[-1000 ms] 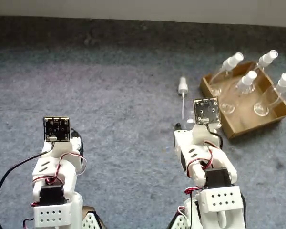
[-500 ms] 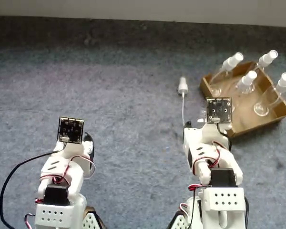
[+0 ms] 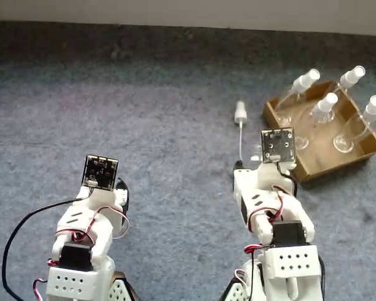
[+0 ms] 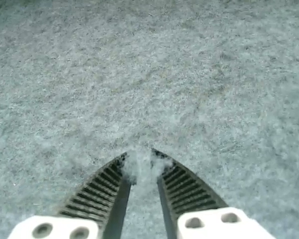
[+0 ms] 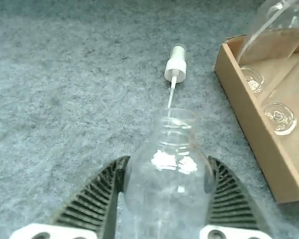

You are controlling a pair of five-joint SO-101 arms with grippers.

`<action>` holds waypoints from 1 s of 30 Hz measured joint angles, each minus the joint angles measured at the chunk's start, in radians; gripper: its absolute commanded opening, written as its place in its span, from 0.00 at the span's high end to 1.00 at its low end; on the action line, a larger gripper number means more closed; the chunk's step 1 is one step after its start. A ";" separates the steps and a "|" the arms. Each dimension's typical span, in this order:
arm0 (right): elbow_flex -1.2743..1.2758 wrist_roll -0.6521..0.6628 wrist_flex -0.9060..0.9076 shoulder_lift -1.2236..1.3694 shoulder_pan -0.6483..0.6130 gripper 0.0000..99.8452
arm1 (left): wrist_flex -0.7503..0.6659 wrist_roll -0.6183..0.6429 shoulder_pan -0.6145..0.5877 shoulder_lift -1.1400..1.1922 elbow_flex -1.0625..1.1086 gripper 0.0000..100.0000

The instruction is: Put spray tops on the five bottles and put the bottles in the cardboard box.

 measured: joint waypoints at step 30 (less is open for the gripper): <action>0.204 -0.216 -0.169 -0.002 -0.008 0.84 | 0.256 -0.123 0.097 -0.002 -0.021 0.99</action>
